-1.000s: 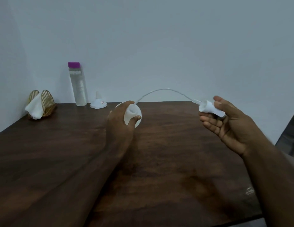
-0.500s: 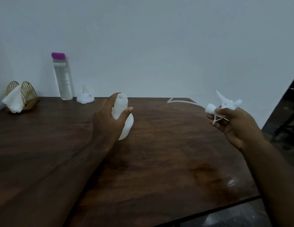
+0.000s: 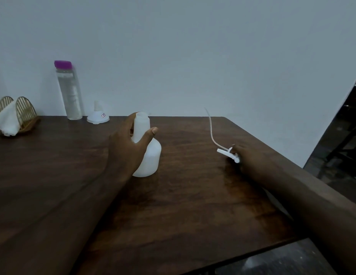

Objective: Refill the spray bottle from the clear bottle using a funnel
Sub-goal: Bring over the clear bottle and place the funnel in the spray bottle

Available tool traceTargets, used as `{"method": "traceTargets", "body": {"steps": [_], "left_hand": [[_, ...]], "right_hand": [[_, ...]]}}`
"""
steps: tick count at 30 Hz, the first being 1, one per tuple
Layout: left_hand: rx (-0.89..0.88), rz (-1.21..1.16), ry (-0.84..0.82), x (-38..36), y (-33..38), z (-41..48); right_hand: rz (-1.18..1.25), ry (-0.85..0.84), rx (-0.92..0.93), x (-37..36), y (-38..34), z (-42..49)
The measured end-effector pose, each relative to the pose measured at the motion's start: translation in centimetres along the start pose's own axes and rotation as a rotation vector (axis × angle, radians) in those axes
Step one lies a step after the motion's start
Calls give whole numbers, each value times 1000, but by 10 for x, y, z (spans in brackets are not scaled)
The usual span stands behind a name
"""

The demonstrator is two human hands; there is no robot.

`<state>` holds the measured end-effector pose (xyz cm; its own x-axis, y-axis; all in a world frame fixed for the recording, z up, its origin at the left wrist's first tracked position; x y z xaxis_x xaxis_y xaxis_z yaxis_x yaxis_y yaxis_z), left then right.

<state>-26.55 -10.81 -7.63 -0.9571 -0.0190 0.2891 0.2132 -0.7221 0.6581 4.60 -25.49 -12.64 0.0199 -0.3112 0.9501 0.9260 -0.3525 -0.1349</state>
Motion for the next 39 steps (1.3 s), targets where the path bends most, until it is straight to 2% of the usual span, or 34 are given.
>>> {"method": "traceTargets", "body": {"steps": [4, 7, 10, 13, 20, 26, 30, 33, 35, 39], "left_hand": [[1, 17, 9, -1, 0, -1], [15, 30, 10, -2, -1, -2], [33, 36, -6, -4, -3, -3], [44, 42, -26, -6, -6, -4], [40, 8, -13, -5, -7, -2], [18, -82, 100, 12, -12, 4], [83, -71, 199, 30, -32, 8], [180, -26, 252, 49, -56, 9], [302, 25, 228, 61, -84, 9], [528, 60, 155, 97, -136, 6]], "right_hand": [[11, -9, 85, -15, 15, 17], [-86, -71, 14, -15, 7, 14], [-56, -114, -20, -14, -1, 11], [-125, -182, -25, -14, -3, 8], [-158, -187, -53, 6, -29, 3], [46, 15, 184, 48, -135, -25], [284, 59, 304, 69, -221, -53], [428, 38, 392, 64, -278, -63], [499, -29, 413, 48, -311, -61], [555, -127, 341, 9, -356, -34]]}}
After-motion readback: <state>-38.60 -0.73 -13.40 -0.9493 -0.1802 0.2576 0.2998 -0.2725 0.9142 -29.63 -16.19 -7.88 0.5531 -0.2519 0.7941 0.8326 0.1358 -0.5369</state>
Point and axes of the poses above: each hand's wrist, its own z-axis towards the middle knuckle, its own x-axis out of the back of the hand, y = z × x, the point moved 9 cm from there along z, towards the middle knuckle, and after that the axes turned 2 degrees about -x, right-handed, at the moved point
